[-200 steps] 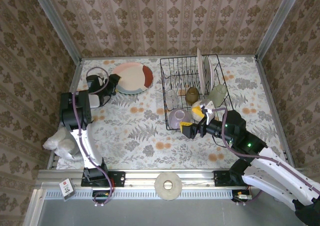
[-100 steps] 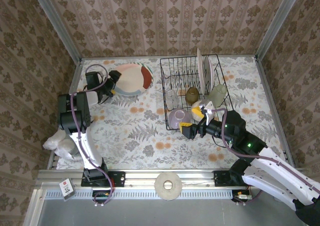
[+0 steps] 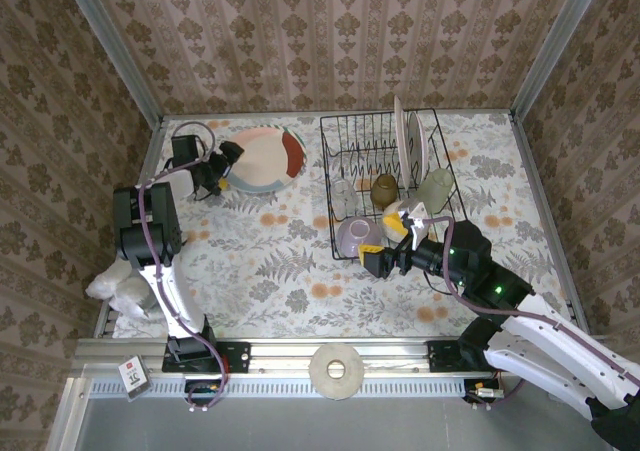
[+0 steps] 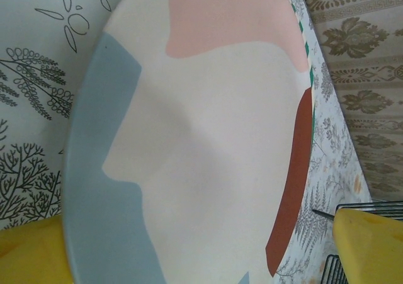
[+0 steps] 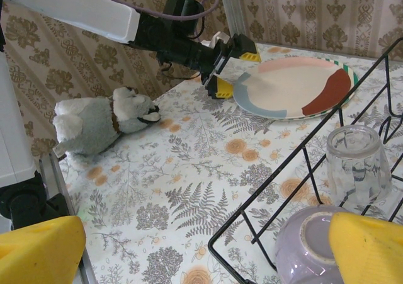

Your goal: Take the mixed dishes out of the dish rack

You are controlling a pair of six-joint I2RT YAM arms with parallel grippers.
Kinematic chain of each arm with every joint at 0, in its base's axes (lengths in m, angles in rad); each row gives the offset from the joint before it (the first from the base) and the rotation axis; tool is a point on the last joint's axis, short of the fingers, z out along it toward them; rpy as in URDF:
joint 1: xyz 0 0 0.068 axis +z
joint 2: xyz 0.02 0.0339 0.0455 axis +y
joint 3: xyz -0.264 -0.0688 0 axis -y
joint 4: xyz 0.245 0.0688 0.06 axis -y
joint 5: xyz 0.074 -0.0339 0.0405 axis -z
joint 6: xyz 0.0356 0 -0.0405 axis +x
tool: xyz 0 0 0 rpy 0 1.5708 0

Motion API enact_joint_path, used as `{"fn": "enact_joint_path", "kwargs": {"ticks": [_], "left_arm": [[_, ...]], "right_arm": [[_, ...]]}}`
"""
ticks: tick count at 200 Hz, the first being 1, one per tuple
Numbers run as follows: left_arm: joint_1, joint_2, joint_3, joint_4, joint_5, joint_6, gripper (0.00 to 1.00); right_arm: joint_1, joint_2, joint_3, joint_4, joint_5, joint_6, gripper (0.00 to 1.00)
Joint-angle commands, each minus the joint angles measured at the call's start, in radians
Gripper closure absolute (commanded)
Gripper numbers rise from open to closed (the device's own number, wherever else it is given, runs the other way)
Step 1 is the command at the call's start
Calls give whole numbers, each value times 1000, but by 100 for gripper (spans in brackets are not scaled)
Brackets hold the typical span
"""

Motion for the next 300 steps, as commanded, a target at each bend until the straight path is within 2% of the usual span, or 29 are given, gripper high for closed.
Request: {"fn": "enact_joint_path", "kwargs": {"ticks": [1, 64, 158, 192, 224, 252, 300], "left_arm": [[-9, -23, 37, -69, -22, 45, 0], [-23, 25, 131, -160, -44, 81, 0], [-39, 67, 280, -406, -154, 212, 0], [-37, 62, 291, -442, -189, 234, 0], [-69, -18, 271, -456, -203, 274, 0], [-127, -162, 219, -457, -217, 328, 0], [-299, -435, 122, -515, -344, 488, 0]], "right_arm": [[10, -9, 28, -6, 19, -17, 0], [11, -4, 30, -6, 23, -17, 0], [13, -6, 30, -7, 24, -20, 0], [14, -6, 31, -9, 31, -21, 0], [14, -1, 30, -15, 58, -23, 0], [15, -3, 28, -20, 96, -23, 0], [14, -13, 21, -23, 179, -21, 0]]}}
